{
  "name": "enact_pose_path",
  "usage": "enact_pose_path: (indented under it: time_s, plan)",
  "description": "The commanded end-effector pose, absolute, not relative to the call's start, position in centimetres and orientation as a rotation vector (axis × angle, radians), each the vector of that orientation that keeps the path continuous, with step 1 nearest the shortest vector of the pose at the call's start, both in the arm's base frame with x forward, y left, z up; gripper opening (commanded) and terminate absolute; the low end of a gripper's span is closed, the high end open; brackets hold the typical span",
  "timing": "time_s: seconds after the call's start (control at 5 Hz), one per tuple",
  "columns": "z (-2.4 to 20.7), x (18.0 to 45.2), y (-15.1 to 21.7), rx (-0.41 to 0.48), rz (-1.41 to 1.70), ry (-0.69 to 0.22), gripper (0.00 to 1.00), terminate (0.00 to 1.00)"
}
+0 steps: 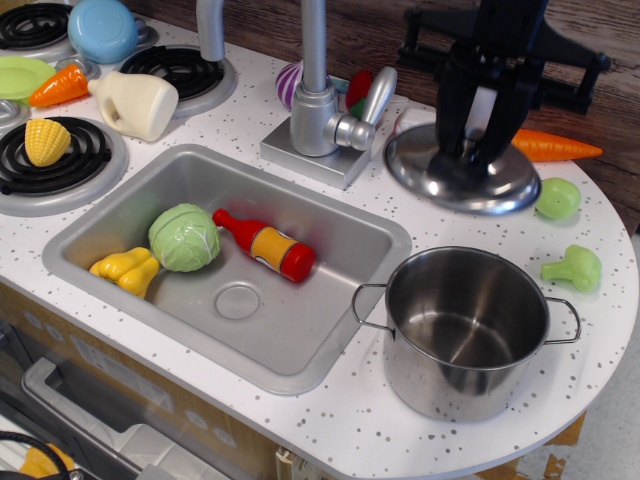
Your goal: Put lid on pot or pan
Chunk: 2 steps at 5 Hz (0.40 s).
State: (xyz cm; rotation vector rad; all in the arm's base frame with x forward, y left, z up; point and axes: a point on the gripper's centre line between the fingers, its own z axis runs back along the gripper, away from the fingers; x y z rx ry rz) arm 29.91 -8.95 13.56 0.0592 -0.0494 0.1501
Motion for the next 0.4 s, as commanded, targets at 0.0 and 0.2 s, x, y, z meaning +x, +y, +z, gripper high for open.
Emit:
enact_pose_path:
  time_s: [0.0,0.2]
  plan:
    - [12.6,28.4,-10.3,0.005,0.173,-0.150,0.00,0.00]
    - [10.9,28.3,-11.2,-0.013,0.180,-0.172,0.00,1.00]
